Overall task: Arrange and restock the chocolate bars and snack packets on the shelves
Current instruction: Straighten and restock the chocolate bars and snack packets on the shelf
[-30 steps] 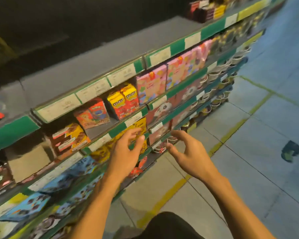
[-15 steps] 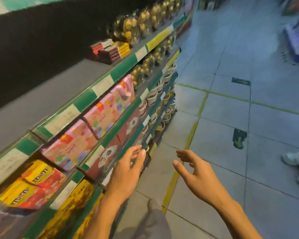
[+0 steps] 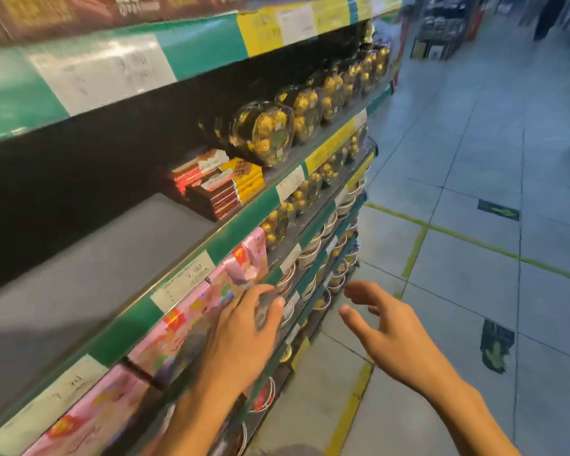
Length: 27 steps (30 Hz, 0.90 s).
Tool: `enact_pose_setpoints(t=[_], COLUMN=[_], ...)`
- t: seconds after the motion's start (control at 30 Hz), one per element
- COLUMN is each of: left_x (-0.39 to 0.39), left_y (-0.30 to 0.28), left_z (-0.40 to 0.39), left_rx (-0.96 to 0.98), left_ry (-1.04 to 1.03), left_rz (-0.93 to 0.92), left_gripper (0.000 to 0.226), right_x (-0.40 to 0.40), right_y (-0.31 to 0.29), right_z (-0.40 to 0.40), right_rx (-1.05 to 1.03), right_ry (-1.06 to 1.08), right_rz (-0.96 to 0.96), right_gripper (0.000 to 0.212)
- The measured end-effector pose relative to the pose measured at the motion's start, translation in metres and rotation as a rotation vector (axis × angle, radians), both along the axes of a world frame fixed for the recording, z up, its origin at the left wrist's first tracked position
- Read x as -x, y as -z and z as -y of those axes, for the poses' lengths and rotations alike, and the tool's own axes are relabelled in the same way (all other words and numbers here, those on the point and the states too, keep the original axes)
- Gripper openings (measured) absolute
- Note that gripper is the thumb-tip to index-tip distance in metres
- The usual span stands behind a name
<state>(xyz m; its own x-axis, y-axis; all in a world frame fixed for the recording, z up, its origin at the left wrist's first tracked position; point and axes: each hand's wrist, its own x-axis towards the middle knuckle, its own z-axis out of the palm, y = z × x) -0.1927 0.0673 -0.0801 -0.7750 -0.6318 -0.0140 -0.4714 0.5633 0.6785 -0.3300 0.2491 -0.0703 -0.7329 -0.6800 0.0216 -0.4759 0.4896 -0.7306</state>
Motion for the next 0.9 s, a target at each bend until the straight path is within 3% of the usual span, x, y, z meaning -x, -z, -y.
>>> enact_pose_setpoints(t=[0.13,0.33,0.47,0.53,0.6,0.77,0.9], left_x=[0.018,0.040,0.064,0.076,0.086,0.107,0.108], left_y=[0.003,-0.019,-0.061,-0.080,-0.092,-0.107,-0.099], left_z=[0.022,0.021,0.027,0.042,0.066,0.114,0.129], left_rx=[-0.011,0.020,0.300,0.490,0.586,0.571,0.562], left_ry=[-0.159,-0.428,-0.577,-0.561,-0.562,-0.403,-0.316], left_rz=[-0.010,-0.120,-0.338,-0.355,-0.220,0.325,0.416], left_gripper=[0.058,0.025,0.008,0.014,0.027,0.061,0.063], right_x=[0.051,0.116,0.146,0.155,0.160,0.167,0.169], right_y=[0.003,-0.006,-0.026,-0.033,-0.037,-0.038,-0.034], right_z=[0.042,0.105,0.144,0.161,0.174,0.187,0.189], right_rx=[0.001,0.087,0.184,0.231,0.256,0.308,0.338], right_ry=[-0.141,-0.426,-0.561,-0.584,-0.611,-0.656,-0.682], right_rz=[0.000,0.014,-0.010,-0.025,-0.053,-0.084,-0.090], right_gripper=[0.042,0.032,0.021,0.026,0.030,0.041,0.040])
